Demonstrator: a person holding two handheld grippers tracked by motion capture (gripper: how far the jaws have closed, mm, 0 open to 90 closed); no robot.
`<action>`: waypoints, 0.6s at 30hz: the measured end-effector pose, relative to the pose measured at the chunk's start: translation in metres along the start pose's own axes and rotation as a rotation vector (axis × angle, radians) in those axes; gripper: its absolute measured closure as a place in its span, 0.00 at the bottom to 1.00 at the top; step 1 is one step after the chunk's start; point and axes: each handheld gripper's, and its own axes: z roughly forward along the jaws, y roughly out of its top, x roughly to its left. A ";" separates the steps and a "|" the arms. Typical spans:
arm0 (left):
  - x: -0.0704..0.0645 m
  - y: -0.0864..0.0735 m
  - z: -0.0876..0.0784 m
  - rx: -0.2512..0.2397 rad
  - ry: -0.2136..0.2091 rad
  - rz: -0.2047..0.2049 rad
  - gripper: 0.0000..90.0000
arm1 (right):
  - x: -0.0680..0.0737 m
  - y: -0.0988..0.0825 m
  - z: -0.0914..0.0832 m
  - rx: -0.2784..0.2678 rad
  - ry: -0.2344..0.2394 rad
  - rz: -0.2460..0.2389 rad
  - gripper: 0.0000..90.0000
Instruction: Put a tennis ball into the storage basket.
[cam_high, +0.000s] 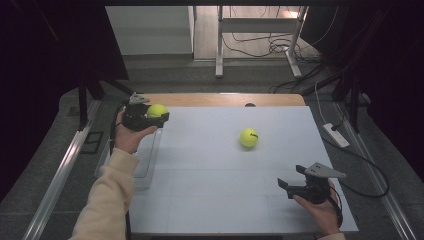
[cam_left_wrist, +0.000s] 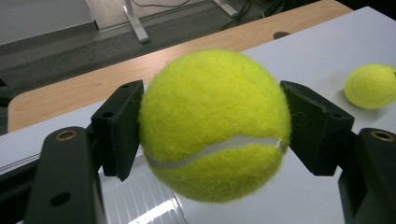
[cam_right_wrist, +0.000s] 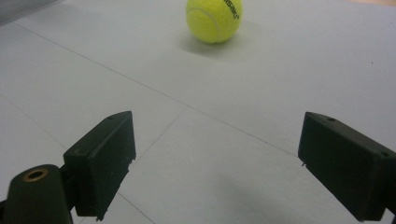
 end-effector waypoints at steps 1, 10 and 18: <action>0.001 0.000 0.000 -0.001 0.006 -0.004 0.30 | 0.000 0.000 0.000 0.000 0.000 0.000 0.12; 0.015 0.000 -0.003 -0.002 0.045 -0.024 0.30 | 0.000 0.000 0.000 0.003 0.001 -0.001 0.12; 0.031 -0.005 -0.001 0.018 0.083 -0.056 0.30 | 0.000 0.000 0.000 0.000 0.001 0.001 0.12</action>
